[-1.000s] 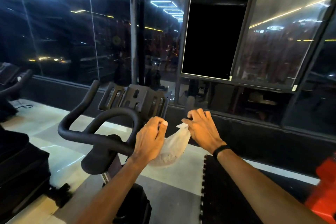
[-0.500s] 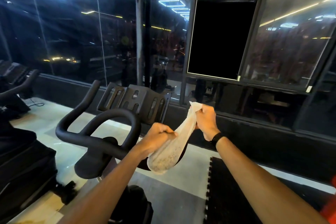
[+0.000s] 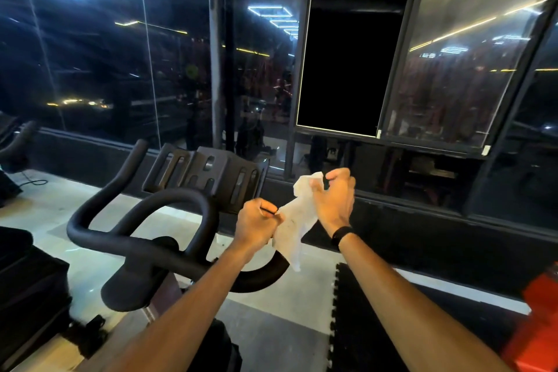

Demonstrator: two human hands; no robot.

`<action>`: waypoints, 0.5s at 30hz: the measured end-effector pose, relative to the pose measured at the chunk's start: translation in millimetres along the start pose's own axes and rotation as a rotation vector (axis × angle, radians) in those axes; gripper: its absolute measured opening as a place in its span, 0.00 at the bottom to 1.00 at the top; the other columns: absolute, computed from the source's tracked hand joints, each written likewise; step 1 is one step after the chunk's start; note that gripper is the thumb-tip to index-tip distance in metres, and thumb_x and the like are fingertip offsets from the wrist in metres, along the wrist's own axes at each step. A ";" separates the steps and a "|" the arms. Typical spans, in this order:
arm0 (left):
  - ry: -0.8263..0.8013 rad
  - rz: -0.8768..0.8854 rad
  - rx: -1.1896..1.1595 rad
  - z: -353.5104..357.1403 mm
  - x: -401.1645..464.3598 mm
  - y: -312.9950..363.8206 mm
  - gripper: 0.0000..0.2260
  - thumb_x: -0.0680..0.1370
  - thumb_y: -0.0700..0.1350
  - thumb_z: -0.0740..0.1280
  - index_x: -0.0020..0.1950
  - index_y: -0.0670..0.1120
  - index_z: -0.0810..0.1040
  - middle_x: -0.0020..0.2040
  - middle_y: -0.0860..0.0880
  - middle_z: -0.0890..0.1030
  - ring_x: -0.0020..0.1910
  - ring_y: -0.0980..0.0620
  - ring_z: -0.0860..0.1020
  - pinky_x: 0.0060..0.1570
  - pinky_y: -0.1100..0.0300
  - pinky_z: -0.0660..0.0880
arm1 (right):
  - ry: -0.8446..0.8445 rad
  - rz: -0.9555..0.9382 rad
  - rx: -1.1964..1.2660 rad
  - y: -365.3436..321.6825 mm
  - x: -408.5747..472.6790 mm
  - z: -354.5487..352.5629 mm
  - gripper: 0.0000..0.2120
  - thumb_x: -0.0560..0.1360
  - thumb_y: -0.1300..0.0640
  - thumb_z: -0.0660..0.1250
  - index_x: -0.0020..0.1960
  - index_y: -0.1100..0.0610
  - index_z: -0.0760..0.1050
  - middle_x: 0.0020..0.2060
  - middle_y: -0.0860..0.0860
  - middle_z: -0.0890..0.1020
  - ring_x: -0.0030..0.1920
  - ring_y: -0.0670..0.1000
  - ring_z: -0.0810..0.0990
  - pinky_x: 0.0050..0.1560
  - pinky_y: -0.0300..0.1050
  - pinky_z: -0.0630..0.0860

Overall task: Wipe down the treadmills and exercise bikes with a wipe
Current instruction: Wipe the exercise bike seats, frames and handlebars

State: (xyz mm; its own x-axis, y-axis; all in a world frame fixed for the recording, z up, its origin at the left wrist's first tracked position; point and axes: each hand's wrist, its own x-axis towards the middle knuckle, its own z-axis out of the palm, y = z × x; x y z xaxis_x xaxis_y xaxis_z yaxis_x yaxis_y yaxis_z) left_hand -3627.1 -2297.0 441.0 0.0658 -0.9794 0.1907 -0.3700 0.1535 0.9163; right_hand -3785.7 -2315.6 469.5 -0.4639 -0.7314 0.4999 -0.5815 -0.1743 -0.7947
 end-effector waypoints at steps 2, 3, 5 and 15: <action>0.035 0.024 0.056 -0.3 -0.9 -7.1 0.08 0.74 0.42 0.74 0.48 0.50 0.78 0.42 0.51 0.83 0.43 0.50 0.83 0.45 0.51 0.81 | -0.066 -0.046 0.032 4.7 -20.0 8.6 0.12 0.78 0.56 0.69 0.58 0.57 0.70 0.56 0.53 0.73 0.54 0.52 0.75 0.47 0.42 0.72; 0.055 0.044 0.075 -1.1 -1.4 -10.5 0.08 0.74 0.42 0.74 0.49 0.50 0.77 0.42 0.52 0.83 0.45 0.49 0.83 0.48 0.49 0.81 | -0.127 -0.092 0.010 7.9 -34.2 15.5 0.13 0.79 0.55 0.68 0.60 0.56 0.69 0.58 0.53 0.72 0.57 0.53 0.75 0.51 0.43 0.73; 0.105 0.102 0.118 -3.4 -2.8 -15.9 0.09 0.74 0.40 0.72 0.52 0.48 0.77 0.42 0.53 0.82 0.48 0.48 0.82 0.50 0.48 0.79 | -0.234 -0.178 -0.042 13.7 -63.6 31.5 0.25 0.78 0.53 0.69 0.69 0.54 0.61 0.65 0.52 0.65 0.61 0.51 0.69 0.58 0.46 0.74; 0.193 0.278 0.292 -5.3 -10.4 -20.4 0.06 0.79 0.38 0.65 0.53 0.47 0.77 0.41 0.51 0.81 0.41 0.53 0.79 0.39 0.60 0.76 | -0.223 0.159 -0.041 -1.3 -18.8 59.0 0.32 0.77 0.62 0.69 0.75 0.58 0.56 0.62 0.61 0.77 0.62 0.63 0.78 0.59 0.54 0.76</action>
State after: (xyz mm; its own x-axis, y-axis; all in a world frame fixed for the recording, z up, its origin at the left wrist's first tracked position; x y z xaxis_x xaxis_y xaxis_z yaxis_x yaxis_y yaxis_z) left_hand -3615.4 -2289.3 422.2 0.0883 -0.8595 0.5035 -0.6423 0.3372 0.6883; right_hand -3736.7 -2340.5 440.8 -0.3952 -0.8755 0.2780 -0.5420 -0.0222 -0.8401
